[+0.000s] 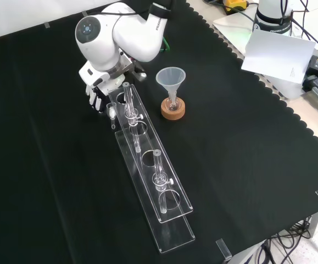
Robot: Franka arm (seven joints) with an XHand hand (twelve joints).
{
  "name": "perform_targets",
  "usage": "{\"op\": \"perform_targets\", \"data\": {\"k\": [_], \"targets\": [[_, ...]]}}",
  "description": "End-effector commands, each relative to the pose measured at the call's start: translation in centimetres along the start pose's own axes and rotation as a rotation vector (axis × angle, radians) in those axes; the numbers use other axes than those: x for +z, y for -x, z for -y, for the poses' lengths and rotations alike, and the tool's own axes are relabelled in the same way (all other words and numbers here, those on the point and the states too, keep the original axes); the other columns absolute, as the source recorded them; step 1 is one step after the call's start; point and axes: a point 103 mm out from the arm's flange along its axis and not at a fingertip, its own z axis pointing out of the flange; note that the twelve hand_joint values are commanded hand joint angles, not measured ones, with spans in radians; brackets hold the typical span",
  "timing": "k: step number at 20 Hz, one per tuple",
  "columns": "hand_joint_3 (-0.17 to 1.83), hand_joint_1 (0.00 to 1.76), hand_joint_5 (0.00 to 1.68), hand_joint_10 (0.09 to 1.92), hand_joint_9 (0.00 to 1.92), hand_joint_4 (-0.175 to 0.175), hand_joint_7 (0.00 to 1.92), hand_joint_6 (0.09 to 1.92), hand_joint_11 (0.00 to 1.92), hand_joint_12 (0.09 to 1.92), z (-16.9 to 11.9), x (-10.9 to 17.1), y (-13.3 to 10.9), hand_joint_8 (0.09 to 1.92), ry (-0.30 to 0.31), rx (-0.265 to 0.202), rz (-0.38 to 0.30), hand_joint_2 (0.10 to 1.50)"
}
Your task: Pick up the weighing funnel.
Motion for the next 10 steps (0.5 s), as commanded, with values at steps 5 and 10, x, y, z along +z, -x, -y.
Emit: {"op": "perform_targets", "data": {"k": [5,10], "targets": [[0.58,1.13,1.34,0.19,1.27,0.175,0.92,0.51,1.11,0.86,2.9,-4.0,3.5,0.61,0.031,0.057,0.018,0.67],[0.58,1.14,1.35,0.16,1.31,0.175,0.93,0.50,1.15,0.83,5.3,-5.4,5.2,0.60,0.016,0.091,0.022,0.67]]}}
